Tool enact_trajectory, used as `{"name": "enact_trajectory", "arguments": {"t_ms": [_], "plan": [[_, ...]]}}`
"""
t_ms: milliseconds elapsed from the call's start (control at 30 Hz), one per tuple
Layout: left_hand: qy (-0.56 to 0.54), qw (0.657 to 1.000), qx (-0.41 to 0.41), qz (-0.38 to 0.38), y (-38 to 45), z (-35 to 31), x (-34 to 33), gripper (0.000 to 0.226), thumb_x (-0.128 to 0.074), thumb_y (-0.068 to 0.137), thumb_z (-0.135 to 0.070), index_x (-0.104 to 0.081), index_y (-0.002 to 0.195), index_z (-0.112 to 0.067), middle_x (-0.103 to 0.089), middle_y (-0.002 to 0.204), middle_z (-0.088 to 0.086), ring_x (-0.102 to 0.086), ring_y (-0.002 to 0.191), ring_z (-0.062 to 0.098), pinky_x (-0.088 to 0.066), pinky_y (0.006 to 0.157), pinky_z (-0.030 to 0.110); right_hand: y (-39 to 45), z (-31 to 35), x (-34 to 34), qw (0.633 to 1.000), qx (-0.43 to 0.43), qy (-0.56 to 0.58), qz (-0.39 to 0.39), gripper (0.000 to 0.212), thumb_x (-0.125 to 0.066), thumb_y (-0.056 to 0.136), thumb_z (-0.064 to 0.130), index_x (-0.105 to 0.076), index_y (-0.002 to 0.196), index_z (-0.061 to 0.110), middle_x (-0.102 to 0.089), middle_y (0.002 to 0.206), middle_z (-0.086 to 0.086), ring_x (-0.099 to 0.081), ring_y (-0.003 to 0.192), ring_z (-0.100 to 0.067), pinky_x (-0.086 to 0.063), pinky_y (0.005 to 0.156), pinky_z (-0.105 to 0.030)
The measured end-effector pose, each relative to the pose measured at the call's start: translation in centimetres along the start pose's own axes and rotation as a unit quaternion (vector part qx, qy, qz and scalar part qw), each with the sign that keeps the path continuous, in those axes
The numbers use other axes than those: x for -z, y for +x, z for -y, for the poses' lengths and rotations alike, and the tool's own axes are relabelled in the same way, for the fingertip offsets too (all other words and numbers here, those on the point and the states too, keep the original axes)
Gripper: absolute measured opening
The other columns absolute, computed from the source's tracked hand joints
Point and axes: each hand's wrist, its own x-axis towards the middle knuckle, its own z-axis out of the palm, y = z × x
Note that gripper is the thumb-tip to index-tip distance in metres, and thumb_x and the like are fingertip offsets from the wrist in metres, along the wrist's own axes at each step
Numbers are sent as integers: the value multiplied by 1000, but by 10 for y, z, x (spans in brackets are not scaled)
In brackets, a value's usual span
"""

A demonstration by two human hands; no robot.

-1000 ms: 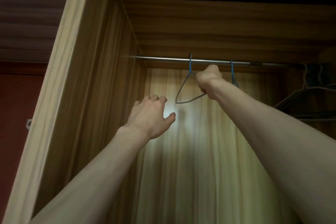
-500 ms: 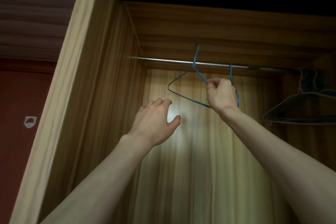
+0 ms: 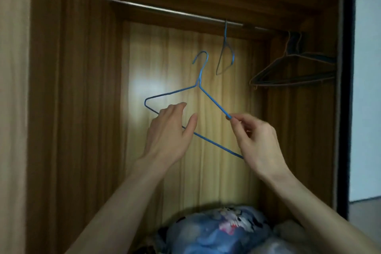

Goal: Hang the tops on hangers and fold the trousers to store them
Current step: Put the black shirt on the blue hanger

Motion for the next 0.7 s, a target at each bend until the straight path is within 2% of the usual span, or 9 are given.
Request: {"name": "enact_trajectory", "arguments": {"t_ms": [67,200,333,400,467,533,600,700], "plan": [[-29,999,-10,19,-22,-4,-11,50,-44,106,-48,-53,146,-19,-60,140,0,-51,130,23,-44,104,41,-34,-9,18,1000,-7,-16,8,18,-56,106,28,-74,108,30,-66,72,-13,-54,60,-25,-48,61,-41],[-85,994,-35,65,-77,-16,-32,56,-40,101,-53,-60,138,-16,-65,131,2,-56,123,26,-46,103,46,-104,-25,58,997,-48,-56,17,17,-58,105,28,-74,107,32,-71,76,-3,-65,71,-30,-55,68,-43],[-116,984,-47,128,-134,-36,-60,55,-43,98,-55,-61,136,-20,-65,131,-3,-57,122,21,-46,102,41,-170,-30,102,990,-100,-97,-5,16,-58,104,34,-72,106,39,-71,75,5,-64,64,-12,-51,62,-22],[-132,976,-63,161,-157,-51,-75,52,-48,98,-51,-63,134,-16,-68,127,1,-61,117,26,-49,97,42,-200,-31,125,985,-127,-117,-14,16,-57,104,35,-72,105,40,-69,73,5,-61,61,-9,-49,59,-25],[-144,968,-81,188,-176,-68,-88,51,-53,98,-50,-65,132,-13,-69,123,5,-62,114,29,-50,93,42,-229,-30,148,978,-156,-139,-12,16,-57,105,31,-71,106,39,-59,62,-3,-48,52,-12,-42,53,-33],[-153,960,-100,212,-193,-87,-97,53,-54,98,-51,-64,132,-12,-69,123,6,-62,113,31,-51,92,43,-254,-26,172,971,-183,-156,-18,17,-57,106,28,-72,108,36,-46,56,-3,-36,50,-7,-31,47,-28],[-175,951,-118,225,-208,-108,-105,48,-61,99,-45,-64,133,-12,-69,124,7,-62,113,32,-50,94,42,-276,-19,195,963,-206,-169,-35,16,-58,106,28,-72,111,31,-43,55,1,-34,49,-4,-28,48,-20],[-206,939,-147,234,-232,-140,-113,44,-65,99,-40,-64,133,-13,-68,123,7,-62,113,31,-48,93,40,-306,-3,228,954,-227,-189,-43,14,-59,106,32,-72,111,34,-41,56,-1,-34,50,-5,-26,47,-19]]}}
